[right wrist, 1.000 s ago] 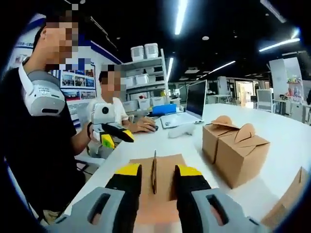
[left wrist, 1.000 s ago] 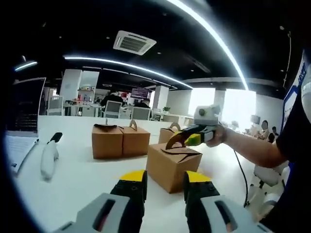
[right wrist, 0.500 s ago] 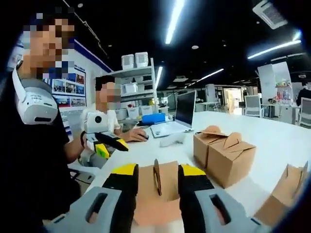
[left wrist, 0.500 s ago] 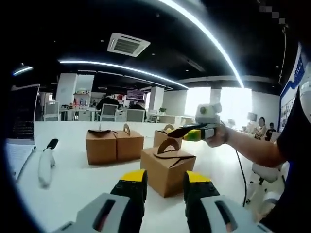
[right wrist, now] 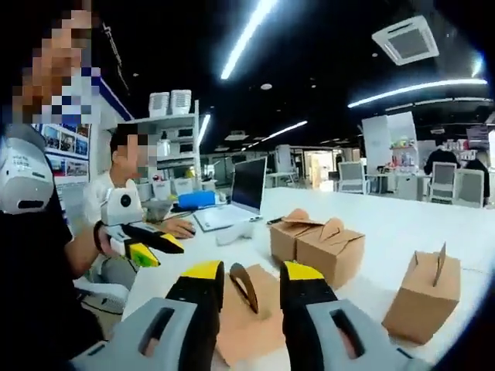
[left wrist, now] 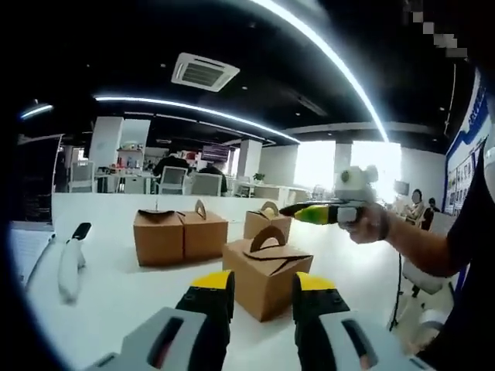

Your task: Pick up one paper box from the group, open the paper box, and remove the item inside

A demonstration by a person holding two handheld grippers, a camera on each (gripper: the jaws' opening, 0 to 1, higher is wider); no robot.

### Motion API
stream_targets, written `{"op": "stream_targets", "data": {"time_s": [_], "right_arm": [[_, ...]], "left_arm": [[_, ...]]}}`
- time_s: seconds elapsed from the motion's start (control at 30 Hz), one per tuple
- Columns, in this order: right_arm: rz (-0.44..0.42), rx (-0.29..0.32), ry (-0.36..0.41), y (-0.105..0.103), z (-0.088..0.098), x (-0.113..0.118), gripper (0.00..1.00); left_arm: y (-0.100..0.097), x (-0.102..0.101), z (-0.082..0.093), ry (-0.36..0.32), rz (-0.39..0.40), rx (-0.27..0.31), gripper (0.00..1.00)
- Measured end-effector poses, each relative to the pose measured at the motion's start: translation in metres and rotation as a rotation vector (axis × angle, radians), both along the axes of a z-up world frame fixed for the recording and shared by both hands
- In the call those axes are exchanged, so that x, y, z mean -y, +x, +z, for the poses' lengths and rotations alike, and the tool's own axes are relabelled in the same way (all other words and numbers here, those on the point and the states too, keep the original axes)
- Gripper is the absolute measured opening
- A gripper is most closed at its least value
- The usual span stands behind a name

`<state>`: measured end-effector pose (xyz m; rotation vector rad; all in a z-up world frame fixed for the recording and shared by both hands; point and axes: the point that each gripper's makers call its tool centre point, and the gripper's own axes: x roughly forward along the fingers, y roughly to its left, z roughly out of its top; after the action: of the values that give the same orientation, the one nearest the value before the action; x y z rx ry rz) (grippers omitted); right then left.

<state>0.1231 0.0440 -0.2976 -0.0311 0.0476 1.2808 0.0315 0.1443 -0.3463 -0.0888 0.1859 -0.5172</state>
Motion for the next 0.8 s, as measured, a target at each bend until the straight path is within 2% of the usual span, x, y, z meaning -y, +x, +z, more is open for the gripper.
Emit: {"op": "stream_targets", "data": {"time_s": [0.07, 0.2, 0.33, 0.5, 0.63, 0.7, 0.8], "right_arm": [[-0.043, 0.043, -0.004, -0.005, 0.004, 0.006, 0.29], [-0.079, 0.053, 0.007, -0.019, 0.007, 0.015, 0.28], [-0.132, 0.04, 0.0, -0.024, 0.006, 0.028, 0.28], [-0.161, 0.019, 0.027, -0.03, 0.007, 0.038, 0.28], [-0.21, 0.04, -0.022, -0.031, -0.001, 0.047, 0.28], [-0.222, 0.05, -0.009, -0.036, -0.003, 0.052, 0.25], [-0.26, 0.028, 0.05, -0.039, -0.004, 0.059, 0.22]], "left_arm": [[-0.001, 0.002, 0.0, 0.009, -0.009, 0.0, 0.32], [-0.001, 0.005, 0.002, 0.011, -0.022, 0.007, 0.32], [0.001, 0.011, 0.002, -0.003, -0.037, 0.005, 0.32], [0.004, 0.015, 0.004, 0.008, -0.05, 0.013, 0.32], [0.003, 0.015, 0.004, 0.028, -0.056, 0.014, 0.32], [0.001, 0.013, 0.005, 0.028, -0.051, 0.017, 0.32], [-0.003, 0.014, 0.002, 0.009, -0.053, 0.004, 0.32]]}}
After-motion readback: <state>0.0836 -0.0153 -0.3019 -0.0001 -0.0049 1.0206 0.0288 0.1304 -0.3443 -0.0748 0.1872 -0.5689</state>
